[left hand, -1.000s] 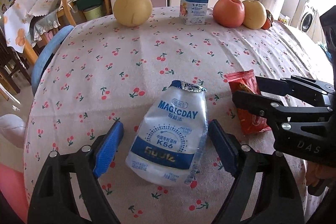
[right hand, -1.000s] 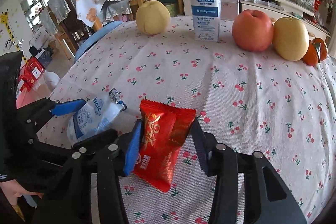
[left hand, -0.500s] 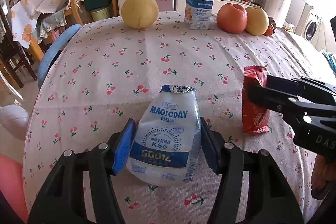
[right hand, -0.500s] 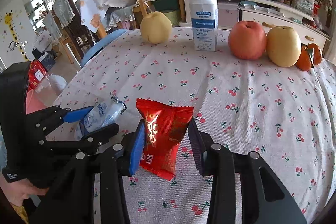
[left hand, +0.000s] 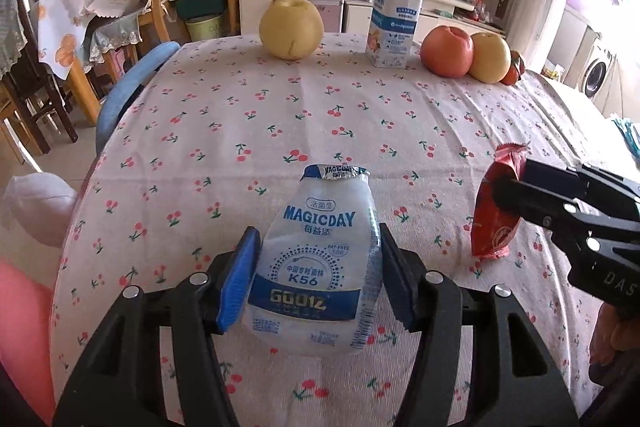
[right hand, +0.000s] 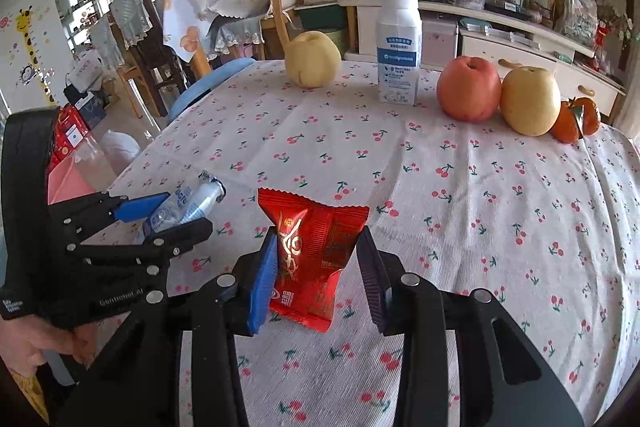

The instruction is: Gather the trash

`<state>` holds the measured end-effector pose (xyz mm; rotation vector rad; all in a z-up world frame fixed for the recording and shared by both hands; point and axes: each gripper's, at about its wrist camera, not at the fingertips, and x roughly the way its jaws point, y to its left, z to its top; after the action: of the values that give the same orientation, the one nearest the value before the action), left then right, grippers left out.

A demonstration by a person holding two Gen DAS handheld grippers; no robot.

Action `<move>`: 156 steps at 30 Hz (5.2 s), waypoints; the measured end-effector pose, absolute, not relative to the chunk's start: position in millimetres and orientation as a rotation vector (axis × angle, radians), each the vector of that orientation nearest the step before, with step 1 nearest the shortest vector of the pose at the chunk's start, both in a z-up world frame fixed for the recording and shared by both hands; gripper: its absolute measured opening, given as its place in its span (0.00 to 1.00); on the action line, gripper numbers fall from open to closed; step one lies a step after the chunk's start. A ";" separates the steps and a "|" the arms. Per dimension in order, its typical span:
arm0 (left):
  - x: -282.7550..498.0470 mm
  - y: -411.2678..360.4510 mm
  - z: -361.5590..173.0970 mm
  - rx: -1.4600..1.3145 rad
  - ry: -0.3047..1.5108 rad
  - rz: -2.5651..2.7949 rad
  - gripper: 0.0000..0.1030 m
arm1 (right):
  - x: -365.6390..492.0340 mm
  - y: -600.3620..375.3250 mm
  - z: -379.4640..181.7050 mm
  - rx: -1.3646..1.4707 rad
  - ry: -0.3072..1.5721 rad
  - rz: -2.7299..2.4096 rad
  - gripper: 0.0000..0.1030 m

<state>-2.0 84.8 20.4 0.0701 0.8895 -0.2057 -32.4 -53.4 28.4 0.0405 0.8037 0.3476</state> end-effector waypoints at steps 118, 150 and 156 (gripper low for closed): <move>-132.4 212.4 162.0 0.033 0.268 0.072 0.94 | -166.8 53.4 88.3 -0.075 0.604 0.181 0.89; -251.9 37.2 186.5 0.120 0.267 -0.226 0.96 | -325.5 -100.5 149.1 0.019 0.346 -0.150 0.91; -264.2 31.7 191.3 0.109 0.265 -0.242 0.96 | -338.9 -102.3 155.4 -0.003 0.315 -0.166 0.92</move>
<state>-264.2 31.7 191.3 0.1092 0.2648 -0.2424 -338.9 -102.3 155.4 -0.0030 0.3152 -0.1655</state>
